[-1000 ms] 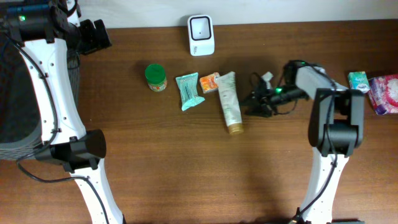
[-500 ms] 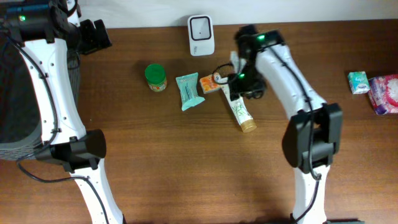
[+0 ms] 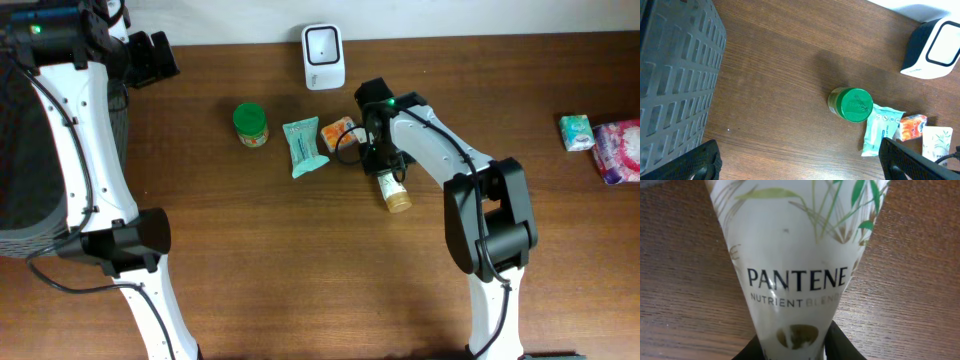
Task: Scan the item barcode
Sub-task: 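Lift the Pantene tube with the right gripper and reorient it, then hold the Pantene tube up to the scanner with the right gripper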
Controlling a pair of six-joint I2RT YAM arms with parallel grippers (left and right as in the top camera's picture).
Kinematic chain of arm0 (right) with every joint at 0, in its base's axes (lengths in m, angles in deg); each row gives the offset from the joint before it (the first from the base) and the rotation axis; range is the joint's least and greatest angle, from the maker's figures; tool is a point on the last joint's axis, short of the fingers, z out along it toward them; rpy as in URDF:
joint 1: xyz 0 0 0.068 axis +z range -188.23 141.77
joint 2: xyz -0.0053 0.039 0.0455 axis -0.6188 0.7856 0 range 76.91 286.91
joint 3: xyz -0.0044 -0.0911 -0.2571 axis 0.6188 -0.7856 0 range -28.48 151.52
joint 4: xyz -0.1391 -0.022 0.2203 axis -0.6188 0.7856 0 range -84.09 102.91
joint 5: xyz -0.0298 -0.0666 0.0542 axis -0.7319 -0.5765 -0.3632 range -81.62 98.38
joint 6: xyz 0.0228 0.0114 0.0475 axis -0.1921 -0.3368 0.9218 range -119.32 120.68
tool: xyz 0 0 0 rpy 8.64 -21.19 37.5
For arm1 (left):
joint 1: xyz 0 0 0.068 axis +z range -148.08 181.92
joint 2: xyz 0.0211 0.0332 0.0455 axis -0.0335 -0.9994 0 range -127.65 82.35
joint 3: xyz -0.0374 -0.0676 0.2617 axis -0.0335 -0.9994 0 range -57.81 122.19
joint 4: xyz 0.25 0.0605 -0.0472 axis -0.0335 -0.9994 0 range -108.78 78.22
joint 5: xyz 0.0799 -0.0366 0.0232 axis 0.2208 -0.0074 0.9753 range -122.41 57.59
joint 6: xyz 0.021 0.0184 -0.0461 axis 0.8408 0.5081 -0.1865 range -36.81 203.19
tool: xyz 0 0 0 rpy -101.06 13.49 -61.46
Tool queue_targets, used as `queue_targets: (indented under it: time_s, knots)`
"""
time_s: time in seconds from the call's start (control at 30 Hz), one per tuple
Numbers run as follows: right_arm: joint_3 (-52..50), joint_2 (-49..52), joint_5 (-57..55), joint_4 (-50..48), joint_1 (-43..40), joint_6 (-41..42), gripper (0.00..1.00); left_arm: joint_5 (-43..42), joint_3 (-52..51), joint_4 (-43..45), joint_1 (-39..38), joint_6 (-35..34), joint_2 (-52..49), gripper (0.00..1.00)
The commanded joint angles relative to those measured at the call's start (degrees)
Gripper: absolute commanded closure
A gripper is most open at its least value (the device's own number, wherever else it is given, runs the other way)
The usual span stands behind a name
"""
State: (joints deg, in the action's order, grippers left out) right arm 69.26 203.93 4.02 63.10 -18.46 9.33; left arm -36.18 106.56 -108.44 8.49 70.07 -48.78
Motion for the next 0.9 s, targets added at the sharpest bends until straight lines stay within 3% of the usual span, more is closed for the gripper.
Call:
queue_targets:
  time_s: [0.0, 0.17, 0.3, 0.53, 0.67, 0.87]
  knots:
    - [3.0, 0.1, 0.0, 3.5, 0.2, 1.3, 0.81, 0.6, 0.7, 0.0, 0.2, -0.1, 2.0, 0.01]
    - [18.7, 0.1, 0.0, 12.0, 0.1, 1.3, 0.96, 0.6, 0.7, 0.0, 0.2, -0.1, 2.0, 0.01]
    - [29.1, 0.1, 3.7, 11.5, 0.1, 1.3, 0.96, 0.6, 0.7, 0.0, 0.2, -0.1, 2.0, 0.01]
    - [29.8, 0.7, 5.4, -20.5, 0.1, 2.8, 0.96, 0.6, 0.7, 0.0, 0.2, -0.1, 2.0, 0.01]
    - [29.8, 4.5, 5.4, -30.1, 0.1, 4.9, 0.96, 0.6, 0.7, 0.0, 0.2, -0.1, 2.0, 0.01]
    - [29.8, 10.9, 11.1, -35.0, 0.3, 8.8, 0.96, 0.6, 0.7, 0.0, 0.2, -0.1, 2.0, 0.01]
